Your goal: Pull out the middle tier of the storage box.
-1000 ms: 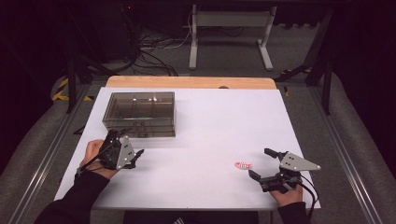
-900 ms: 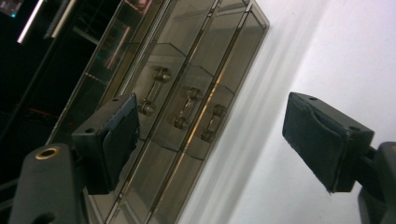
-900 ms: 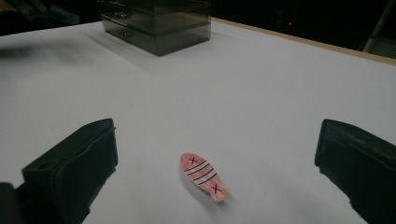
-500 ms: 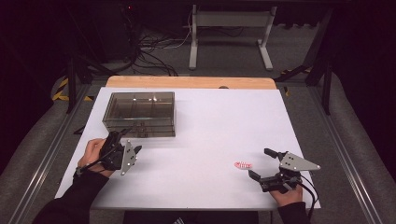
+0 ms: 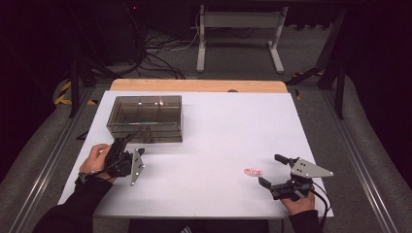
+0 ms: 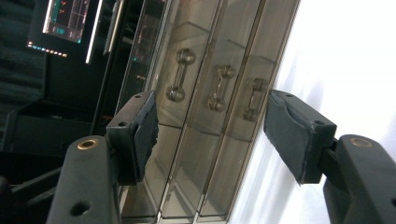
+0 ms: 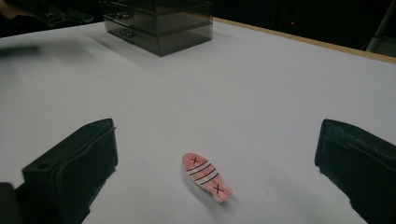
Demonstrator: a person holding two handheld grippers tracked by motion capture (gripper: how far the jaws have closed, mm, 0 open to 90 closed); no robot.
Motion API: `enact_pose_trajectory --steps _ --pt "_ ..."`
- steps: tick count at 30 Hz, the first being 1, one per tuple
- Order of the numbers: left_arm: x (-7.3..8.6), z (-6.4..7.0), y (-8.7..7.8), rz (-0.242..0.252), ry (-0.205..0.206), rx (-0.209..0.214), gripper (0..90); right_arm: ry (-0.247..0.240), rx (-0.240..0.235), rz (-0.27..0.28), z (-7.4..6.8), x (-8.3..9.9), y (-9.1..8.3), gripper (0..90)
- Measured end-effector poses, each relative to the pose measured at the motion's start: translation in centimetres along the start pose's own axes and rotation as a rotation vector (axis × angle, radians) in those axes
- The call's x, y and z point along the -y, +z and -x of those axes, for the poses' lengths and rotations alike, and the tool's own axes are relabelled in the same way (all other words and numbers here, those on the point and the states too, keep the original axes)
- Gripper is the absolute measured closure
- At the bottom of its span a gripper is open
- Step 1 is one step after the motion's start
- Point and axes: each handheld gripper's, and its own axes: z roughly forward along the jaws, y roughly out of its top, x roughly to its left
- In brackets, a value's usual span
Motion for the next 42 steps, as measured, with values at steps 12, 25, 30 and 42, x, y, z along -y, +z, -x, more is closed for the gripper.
enact_pose_trajectory --steps 12,25,30,42 --pt "0.4 0.4 0.9 -0.034 0.052 -0.058 42.3 0.001 -0.006 0.002 0.0 0.0 0.0 0.0" --pt "0.5 1.2 1.4 -0.030 0.118 -0.099 46.1 0.001 -0.012 0.001 0.0 0.0 0.0 0.0" --pt "0.6 1.6 1.7 -0.028 0.158 -0.131 48.1 0.006 -0.011 0.000 0.1 0.0 0.0 0.0" --pt "0.7 2.3 2.9 -0.027 0.220 -0.204 58.1 0.008 -0.006 -0.001 0.0 0.0 0.0 0.0"
